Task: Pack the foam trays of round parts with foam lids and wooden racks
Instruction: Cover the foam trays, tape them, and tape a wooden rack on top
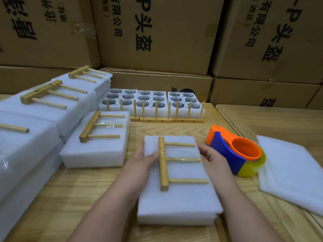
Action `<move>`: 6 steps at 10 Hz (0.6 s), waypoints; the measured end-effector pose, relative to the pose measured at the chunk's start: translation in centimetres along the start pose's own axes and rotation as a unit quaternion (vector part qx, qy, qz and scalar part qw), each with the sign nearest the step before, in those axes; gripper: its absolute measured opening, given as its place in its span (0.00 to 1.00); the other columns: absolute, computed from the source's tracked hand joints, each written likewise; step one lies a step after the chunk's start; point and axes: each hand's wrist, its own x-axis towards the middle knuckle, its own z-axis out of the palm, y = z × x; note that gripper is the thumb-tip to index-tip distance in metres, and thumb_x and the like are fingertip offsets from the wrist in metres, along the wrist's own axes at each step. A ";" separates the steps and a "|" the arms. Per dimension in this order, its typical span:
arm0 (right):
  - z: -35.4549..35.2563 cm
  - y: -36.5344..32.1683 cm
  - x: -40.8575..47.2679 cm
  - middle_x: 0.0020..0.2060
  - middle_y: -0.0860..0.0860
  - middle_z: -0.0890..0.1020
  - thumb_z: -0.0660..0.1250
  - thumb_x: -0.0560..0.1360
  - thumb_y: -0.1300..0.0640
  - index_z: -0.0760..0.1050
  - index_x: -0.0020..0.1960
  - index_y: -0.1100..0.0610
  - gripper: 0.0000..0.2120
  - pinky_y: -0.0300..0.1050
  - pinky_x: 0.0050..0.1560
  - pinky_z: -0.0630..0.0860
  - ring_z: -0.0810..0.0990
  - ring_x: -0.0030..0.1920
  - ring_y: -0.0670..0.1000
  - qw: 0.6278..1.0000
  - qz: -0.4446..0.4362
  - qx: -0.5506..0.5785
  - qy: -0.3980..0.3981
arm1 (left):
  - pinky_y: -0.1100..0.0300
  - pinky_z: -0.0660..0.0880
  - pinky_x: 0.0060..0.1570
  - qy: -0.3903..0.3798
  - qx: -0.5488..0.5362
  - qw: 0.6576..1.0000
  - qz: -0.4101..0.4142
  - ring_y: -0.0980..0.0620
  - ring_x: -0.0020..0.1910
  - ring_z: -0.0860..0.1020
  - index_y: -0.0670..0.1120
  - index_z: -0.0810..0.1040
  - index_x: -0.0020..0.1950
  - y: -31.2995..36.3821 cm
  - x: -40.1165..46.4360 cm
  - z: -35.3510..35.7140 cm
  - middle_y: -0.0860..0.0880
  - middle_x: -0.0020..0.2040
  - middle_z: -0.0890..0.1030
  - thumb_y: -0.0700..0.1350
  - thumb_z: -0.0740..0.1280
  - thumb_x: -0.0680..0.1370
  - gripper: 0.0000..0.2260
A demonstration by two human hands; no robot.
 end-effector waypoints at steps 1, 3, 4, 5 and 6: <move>-0.2 0.8 0.3 0.49 0.41 0.87 0.72 0.79 0.59 0.82 0.55 0.44 0.11 0.47 0.49 0.83 0.86 0.49 0.42 0.999 -0.005 -0.028 0.032 | 0.47 0.79 0.58 -0.041 -0.006 0.999 -0.018 0.50 0.54 0.85 0.60 0.80 0.64 0.2 -0.4 -0.1 0.56 0.55 0.87 0.44 0.65 0.83 0.14; -0.6 0.8 0.6 0.52 0.48 0.85 0.56 0.86 0.59 0.75 0.68 0.58 0.14 0.37 0.49 0.80 0.85 0.51 0.42 0.980 0.015 0.197 0.016 | 0.54 0.80 0.48 -0.035 0.040 0.998 -0.017 0.52 0.49 0.86 0.61 0.86 0.52 1.0 -1.0 -0.8 0.54 0.50 0.88 0.48 0.65 0.83 0.11; -0.2 0.1 -0.1 0.63 0.44 0.79 0.52 0.87 0.47 0.68 0.76 0.57 0.23 0.39 0.69 0.71 0.78 0.62 0.36 0.997 -0.061 0.043 -0.010 | 0.49 0.79 0.55 -0.012 0.010 0.999 -0.036 0.52 0.53 0.86 0.62 0.86 0.50 1.2 -1.3 -0.4 0.55 0.52 0.87 0.49 0.65 0.83 0.11; 0.5 0.1 -0.1 0.75 0.48 0.72 0.53 0.75 0.32 0.65 0.79 0.53 0.39 0.42 0.75 0.63 0.69 0.75 0.45 0.996 -0.087 -0.030 -0.021 | 0.44 0.74 0.66 0.013 -0.053 0.995 -0.085 0.48 0.63 0.81 0.57 0.81 0.65 1.0 -1.1 -0.1 0.53 0.64 0.82 0.55 0.67 0.80 0.14; 0.6 0.2 -0.1 0.72 0.44 0.74 0.54 0.74 0.34 0.71 0.70 0.43 0.28 0.34 0.70 0.67 0.73 0.68 0.36 0.997 -0.072 0.019 0.005 | 0.40 0.71 0.70 -0.001 -0.090 0.988 -0.125 0.42 0.68 0.77 0.53 0.74 0.74 1.2 -1.2 -0.2 0.48 0.70 0.78 0.58 0.68 0.78 0.26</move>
